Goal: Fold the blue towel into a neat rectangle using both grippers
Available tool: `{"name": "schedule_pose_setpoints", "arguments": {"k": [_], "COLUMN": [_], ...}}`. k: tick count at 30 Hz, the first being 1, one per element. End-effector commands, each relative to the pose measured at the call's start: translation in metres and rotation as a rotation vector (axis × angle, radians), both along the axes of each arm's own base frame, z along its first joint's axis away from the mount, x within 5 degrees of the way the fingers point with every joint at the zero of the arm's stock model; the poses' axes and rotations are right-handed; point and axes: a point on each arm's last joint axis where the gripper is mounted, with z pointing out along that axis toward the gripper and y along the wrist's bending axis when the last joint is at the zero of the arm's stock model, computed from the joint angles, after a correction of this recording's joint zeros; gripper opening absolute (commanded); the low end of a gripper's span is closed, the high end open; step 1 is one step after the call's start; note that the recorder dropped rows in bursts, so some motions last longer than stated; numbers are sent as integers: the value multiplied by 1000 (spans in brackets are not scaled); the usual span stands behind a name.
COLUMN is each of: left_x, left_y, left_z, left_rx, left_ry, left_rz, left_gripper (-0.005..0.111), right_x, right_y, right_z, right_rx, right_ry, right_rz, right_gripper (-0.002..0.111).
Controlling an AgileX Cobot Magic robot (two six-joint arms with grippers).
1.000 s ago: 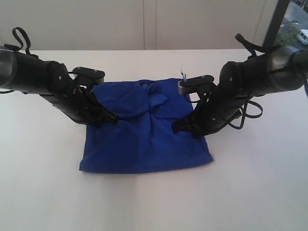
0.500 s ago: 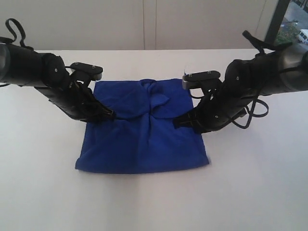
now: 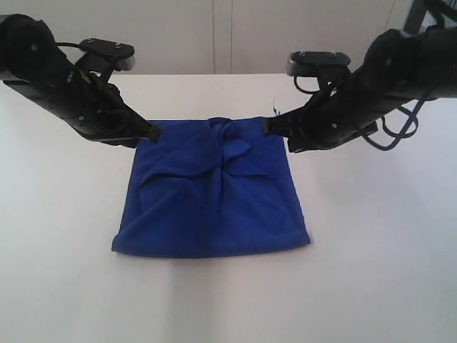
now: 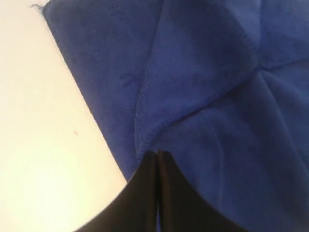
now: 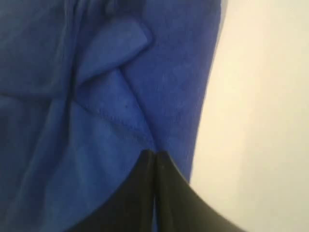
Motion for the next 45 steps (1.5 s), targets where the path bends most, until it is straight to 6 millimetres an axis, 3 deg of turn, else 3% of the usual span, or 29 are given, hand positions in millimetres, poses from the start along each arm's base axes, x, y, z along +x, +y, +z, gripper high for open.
{"name": "schedule_pose_setpoints", "arguments": {"k": [1, 6, 15, 21, 31, 39, 45], "left_x": [-13, -20, -37, -40, -40, -38, -38], "left_y": [4, 6, -9, -14, -15, -15, -15], "left_z": [6, 14, 23, 23, 23, 23, 23], "left_rx": [14, 1, 6, 9, 5, -1, -1], "left_ry": [74, 95, 111, 108, 99, 84, 84], "left_rz": [-5, 12, -54, -73, -71, -68, -68], "left_gripper": [0, 0, 0, 0, 0, 0, 0], "right_x": [14, 35, 71, 90, 105, 110, 110], "right_y": [-13, -18, -3, 7, 18, 19, 20], "right_z": [10, -4, -42, -51, -73, -86, -94], "right_rx": [125, 237, 372, 383, 390, 388, 385], "right_ry": [3, 45, 102, 88, 114, 134, 152], "right_rz": [-6, -36, -89, -82, -96, -106, -109], "right_gripper": [0, 0, 0, 0, 0, 23, 27]}}
